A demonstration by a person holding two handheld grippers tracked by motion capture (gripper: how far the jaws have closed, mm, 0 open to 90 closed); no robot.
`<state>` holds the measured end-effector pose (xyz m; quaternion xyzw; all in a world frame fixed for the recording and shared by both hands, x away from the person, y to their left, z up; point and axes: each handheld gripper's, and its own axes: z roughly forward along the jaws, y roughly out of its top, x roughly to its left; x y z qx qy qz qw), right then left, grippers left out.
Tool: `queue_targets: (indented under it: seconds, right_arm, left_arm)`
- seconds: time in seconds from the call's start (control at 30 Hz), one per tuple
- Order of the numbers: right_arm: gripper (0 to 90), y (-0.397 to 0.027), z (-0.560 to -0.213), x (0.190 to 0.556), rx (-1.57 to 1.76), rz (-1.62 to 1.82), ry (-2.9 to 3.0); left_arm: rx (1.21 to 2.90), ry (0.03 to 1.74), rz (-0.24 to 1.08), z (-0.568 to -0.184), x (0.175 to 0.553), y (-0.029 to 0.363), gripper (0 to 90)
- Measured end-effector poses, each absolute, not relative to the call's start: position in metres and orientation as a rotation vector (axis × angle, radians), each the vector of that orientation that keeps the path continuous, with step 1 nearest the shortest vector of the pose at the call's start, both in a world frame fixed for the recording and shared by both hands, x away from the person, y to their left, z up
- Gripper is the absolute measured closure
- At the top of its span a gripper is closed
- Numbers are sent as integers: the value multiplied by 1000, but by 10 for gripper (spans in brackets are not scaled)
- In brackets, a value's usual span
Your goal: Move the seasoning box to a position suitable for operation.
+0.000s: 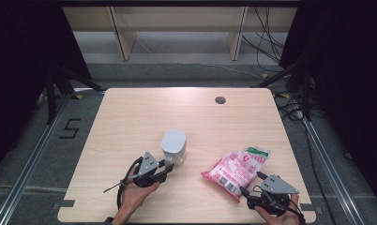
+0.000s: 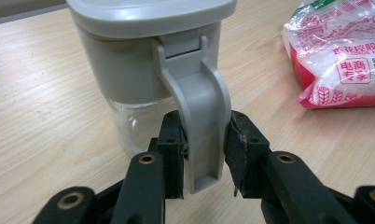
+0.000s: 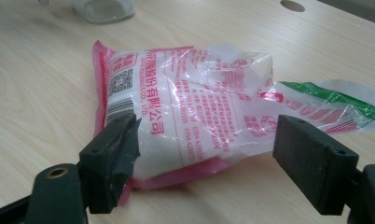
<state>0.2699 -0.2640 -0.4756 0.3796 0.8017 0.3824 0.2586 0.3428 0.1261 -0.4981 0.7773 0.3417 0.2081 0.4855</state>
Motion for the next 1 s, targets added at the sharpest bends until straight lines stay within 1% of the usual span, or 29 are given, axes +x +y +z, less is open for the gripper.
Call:
queue_targets:
  seconds: [0.2, 0.3, 0.33, 0.5, 0.53, 0.67, 0.7, 0.77, 1.0]
  right_arm:
    - [235, -263, -476, 269, 1051, 1035, 2171]
    - [236, -265, -476, 270, 1018, 1038, 2173]
    - [236, -263, -476, 268, 1062, 1038, 2172]
    - [243, -264, -477, 271, 1021, 1041, 2177]
    - [248, -264, -477, 272, 1003, 1026, 2174]
    - [248, -264, -477, 271, 1021, 1039, 2185]
    - [248, -265, -477, 272, 1005, 1029, 2175]
    - [248, -264, -478, 271, 1023, 1029, 2186]
    - [248, -264, -478, 272, 1015, 1028, 2181]
  left_arm:
    - [1888, 850, 550, -498, 346, 133, 676]
    - [1887, 864, 589, -498, 349, 138, 673]
    - [1886, 875, 622, -499, 352, 142, 673]
    - [1883, 879, 666, -500, 360, 145, 675]
    - [1894, 874, 696, -500, 364, 147, 674]
    - [1871, 924, 697, -501, 370, 148, 678]
    - [1876, 917, 724, -501, 376, 149, 682]
    - [1861, 943, 719, -502, 380, 148, 687]
    - [1834, 935, 710, -504, 391, 147, 706]
